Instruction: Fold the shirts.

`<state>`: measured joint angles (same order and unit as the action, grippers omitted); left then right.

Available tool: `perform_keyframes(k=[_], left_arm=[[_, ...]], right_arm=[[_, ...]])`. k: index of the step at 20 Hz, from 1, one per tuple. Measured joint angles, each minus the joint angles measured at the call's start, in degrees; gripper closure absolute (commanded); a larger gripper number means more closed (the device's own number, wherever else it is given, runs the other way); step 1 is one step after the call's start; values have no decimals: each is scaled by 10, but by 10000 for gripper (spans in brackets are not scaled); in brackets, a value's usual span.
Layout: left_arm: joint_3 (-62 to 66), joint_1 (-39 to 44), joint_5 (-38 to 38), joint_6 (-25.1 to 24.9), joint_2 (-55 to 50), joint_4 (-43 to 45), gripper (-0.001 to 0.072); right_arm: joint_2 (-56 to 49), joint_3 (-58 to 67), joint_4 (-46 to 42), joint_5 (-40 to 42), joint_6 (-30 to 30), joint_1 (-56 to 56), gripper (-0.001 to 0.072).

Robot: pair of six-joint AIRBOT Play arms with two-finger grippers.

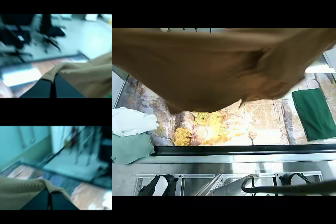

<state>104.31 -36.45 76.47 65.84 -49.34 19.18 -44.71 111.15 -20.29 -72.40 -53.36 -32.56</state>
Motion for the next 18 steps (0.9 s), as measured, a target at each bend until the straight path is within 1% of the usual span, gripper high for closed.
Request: perform_keyframes(k=[2,4,6,8,11,14,16,18], left_arm=[[43,-36,-4,12,21,-2,697],[59,-42,0,23,23,18,696],[43,-16,13,30,12,50,696],[3,41,17,27,-16,83,696],[-74,153,-1,-1,-93,149,696],[-123,248,-59,-14,-201,227,697],[-126,287,-92,-14,-286,265,696],[-106,308,-108,-6,-374,290,696]], right_arm=[[31,24,-33,30,0,-9,695],[47,35,-68,45,0,-14,695],[42,31,-77,41,0,-16,695],[18,8,-58,20,5,-17,696],[-46,-61,-19,0,30,2,695],[-133,-139,-28,12,57,51,696],[-206,-173,-42,33,68,85,696],[-282,-190,-53,64,76,109,696]])
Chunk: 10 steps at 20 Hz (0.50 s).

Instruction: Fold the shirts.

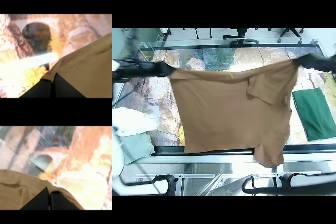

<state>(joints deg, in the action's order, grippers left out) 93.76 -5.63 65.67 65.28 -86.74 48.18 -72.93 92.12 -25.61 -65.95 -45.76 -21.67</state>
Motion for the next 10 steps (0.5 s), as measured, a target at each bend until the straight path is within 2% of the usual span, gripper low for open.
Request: perform_keyframes(k=[5,10], left_arm=[[101,13,-11,42,-192,25,697],[177,8,9,66,-294,51,696]], right_arm=[[-149,6,-9,88,7,20,696],[-217,25,-46,98,8,22,696]])
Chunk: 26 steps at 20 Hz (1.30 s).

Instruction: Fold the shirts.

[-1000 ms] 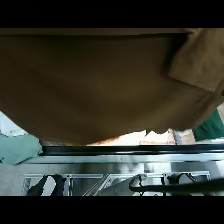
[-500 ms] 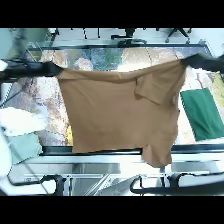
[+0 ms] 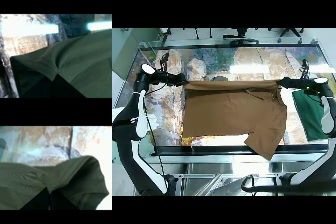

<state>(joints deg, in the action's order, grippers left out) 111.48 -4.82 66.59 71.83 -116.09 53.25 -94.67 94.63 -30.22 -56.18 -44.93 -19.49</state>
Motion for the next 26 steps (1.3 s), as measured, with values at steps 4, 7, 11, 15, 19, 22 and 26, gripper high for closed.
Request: perform_keyframes(k=[4,7,11,15,19,22,26], left_arm=[[16,-1,16,13,-32,45,696],[19,0,25,17,-49,59,695],[21,0,31,12,-56,65,690],[21,4,51,12,-54,73,2],[21,-2,85,34,-31,70,2],[19,-26,144,62,5,71,3],[-74,-58,222,84,88,74,3]], right_arm=[[-14,3,-91,-14,-29,1,697],[-19,4,-123,-16,-40,2,696],[-20,4,-134,-18,-45,3,685],[-6,6,-112,-24,-42,12,432],[49,7,-109,-48,-51,9,431],[114,5,-152,-91,-101,-14,431],[216,-50,-215,-172,-167,-60,431]])
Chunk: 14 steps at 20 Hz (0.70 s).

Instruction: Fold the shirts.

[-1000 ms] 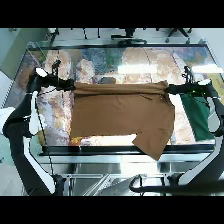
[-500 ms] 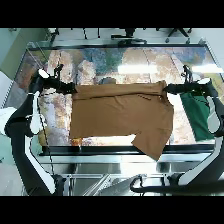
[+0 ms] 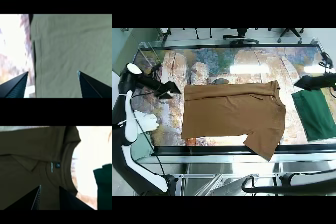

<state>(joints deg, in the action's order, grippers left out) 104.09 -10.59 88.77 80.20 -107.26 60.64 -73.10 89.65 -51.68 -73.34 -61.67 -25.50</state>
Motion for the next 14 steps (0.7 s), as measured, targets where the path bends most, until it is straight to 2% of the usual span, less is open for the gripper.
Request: perform_keyframes(k=[4,5,6,7,8,14], left_arm=[[-223,-14,-28,-9,108,-2,3],[-280,-15,-47,-14,130,-2,15],[-331,-15,-69,-20,147,-7,59],[-372,-13,-91,-27,158,-13,59],[-407,-10,-112,-31,167,-20,59],[-515,2,-193,-48,188,-48,62]], right_arm=[[118,-130,-69,-32,-64,-51,408],[145,-168,-86,-33,-82,-66,408],[167,-204,-99,-33,-96,-81,406],[181,-236,-107,-33,-107,-92,324],[193,-268,-115,-32,-115,-101,204],[216,-429,-84,-13,-121,-119,196]])
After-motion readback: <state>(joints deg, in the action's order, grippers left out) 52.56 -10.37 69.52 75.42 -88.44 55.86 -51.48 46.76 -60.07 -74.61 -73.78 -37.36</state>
